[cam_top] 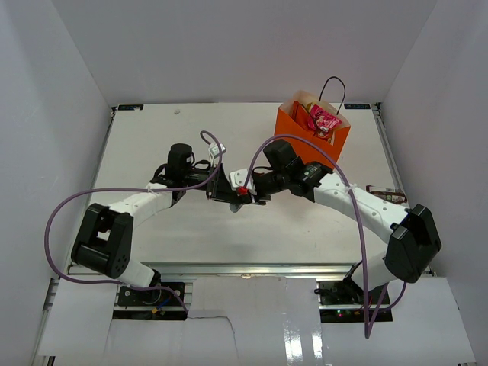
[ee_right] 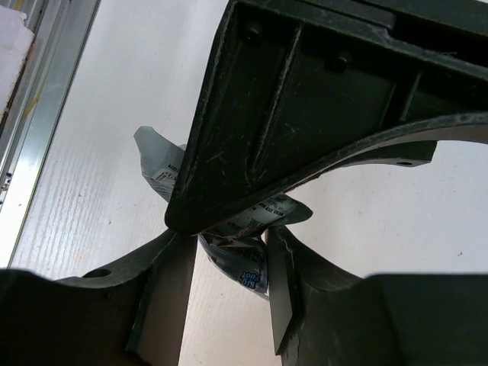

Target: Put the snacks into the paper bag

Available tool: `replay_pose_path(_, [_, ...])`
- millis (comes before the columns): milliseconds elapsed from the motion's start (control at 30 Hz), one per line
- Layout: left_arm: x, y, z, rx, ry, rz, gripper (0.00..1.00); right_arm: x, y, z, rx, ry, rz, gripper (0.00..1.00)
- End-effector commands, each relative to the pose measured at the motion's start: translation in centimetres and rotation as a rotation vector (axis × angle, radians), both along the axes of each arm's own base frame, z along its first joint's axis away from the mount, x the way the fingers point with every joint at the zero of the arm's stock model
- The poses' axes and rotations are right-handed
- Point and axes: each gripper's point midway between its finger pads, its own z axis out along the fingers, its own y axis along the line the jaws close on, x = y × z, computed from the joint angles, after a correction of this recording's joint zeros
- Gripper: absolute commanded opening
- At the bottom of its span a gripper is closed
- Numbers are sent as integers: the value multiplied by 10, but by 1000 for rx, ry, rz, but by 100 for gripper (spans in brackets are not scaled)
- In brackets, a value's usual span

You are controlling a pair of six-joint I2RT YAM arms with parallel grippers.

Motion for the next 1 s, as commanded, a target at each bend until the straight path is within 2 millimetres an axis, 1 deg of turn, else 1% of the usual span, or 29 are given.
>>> replay_pose_path(0, [-6,0,35,-60,-129,-33,54,4,9,14,30,-19,-7,26])
replay_pose_path(67, [-6,0,36,-61,-131,-31,56,3,9,13,31,-12,-8,23])
replay_pose_path(167, [-5,0,39,-63,-143,-22,57,1,7,15,36,-15,-9,14])
replay_pose_path(233, [-6,1,41,-64,-148,-18,57,-1,5,15,35,-11,-12,13])
replay_pose_path(267, [-5,2,40,-63,-147,-13,58,-2,4,18,40,-14,-13,12])
replay_pose_path(400, [-5,7,38,-59,-141,4,60,-3,0,23,52,-12,-25,11])
replay_pose_path(533, [-2,13,34,-52,-133,29,61,0,-5,28,63,-8,-47,10])
replay_pose_path(767, [0,16,27,-38,-117,45,62,4,-16,35,81,0,-78,10])
replay_pose_path(833, [1,18,29,-38,-123,51,62,5,-18,37,84,-3,-86,9])
replay_pose_path(900, [7,22,34,-36,-138,73,62,9,-23,44,97,-13,-104,9])
replay_pose_path(967, [14,26,47,-21,-166,102,62,14,-30,53,114,-30,-127,9])
